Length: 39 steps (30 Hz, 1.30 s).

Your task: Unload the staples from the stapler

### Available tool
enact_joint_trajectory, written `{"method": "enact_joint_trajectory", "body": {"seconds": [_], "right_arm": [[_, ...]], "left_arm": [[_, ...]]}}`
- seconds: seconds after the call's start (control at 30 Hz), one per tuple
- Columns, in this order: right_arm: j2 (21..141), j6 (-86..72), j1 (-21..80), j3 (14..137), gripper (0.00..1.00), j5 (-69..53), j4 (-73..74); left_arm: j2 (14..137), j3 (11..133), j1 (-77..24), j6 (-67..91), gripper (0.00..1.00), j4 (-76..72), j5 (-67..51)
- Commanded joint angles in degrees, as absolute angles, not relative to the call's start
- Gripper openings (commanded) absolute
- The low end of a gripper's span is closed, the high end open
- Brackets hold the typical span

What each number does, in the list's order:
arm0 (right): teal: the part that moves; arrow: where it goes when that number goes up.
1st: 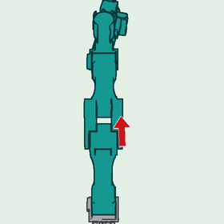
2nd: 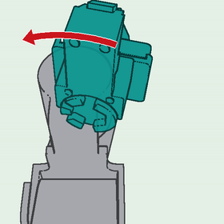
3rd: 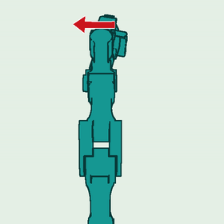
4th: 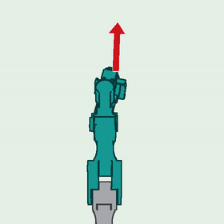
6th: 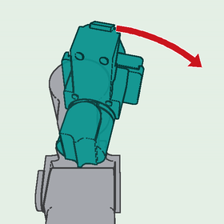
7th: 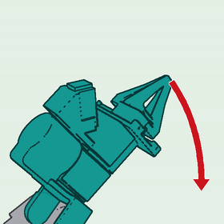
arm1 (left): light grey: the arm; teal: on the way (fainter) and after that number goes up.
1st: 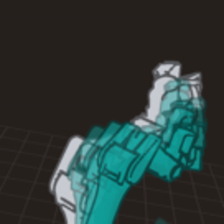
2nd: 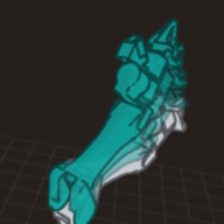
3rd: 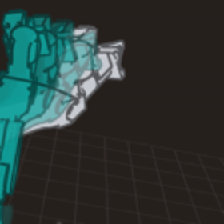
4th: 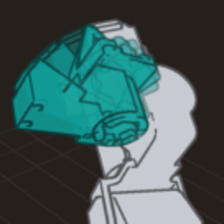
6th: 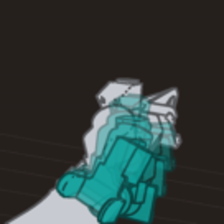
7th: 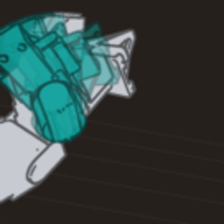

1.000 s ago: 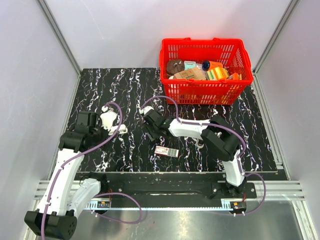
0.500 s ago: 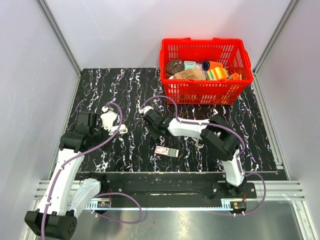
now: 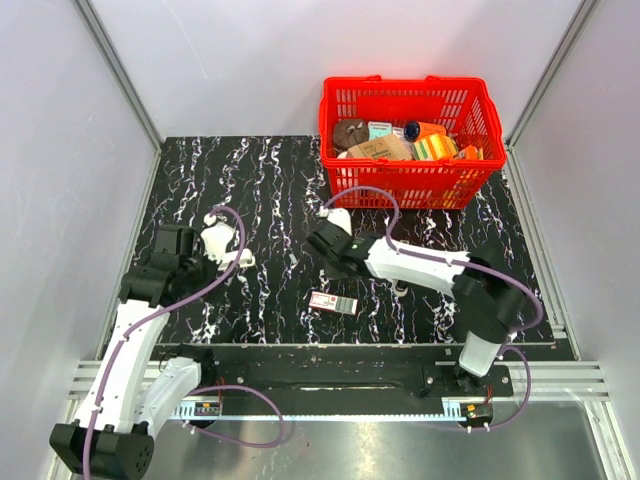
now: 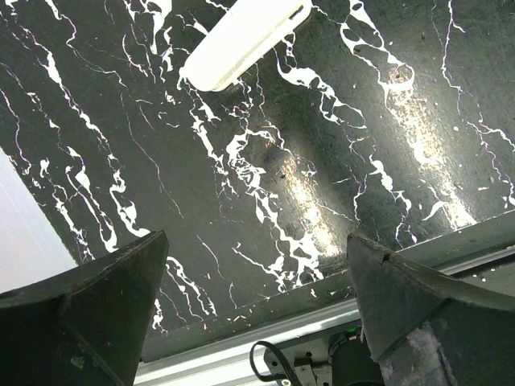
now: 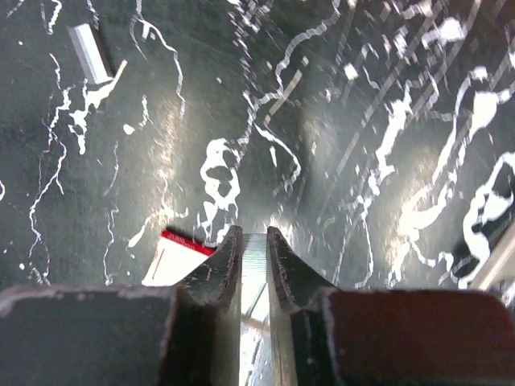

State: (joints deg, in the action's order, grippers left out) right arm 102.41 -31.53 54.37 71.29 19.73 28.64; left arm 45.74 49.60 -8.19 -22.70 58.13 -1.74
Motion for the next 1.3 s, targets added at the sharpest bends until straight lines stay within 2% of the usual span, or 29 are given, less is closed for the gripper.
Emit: {"method": "enact_joint_trajectory", "body": {"seconds": [0.0, 0.2, 0.5, 1.27], "right_arm": [[96.9, -47.3, 54.8, 66.5, 0.0, 19.8, 33.4], [92.7, -55.1, 56.9, 64.2, 0.0, 18.1, 36.4], [98.0, -63.4, 61.5, 68.2, 0.0, 21.6, 42.4], [103.4, -68.9, 63.7, 70.9, 0.0, 26.2, 45.5]], "left_arm": [[45.4, 48.5, -8.0, -23.0, 0.99, 54.9, -2.1], [45.4, 48.0, -8.0, -23.6, 0.99, 54.7, -2.4], [43.1, 46.9, -8.0, -24.2, 0.99, 54.8, -1.8], [42.3, 45.8, -8.0, -26.1, 0.99, 54.8, -1.7]]}}
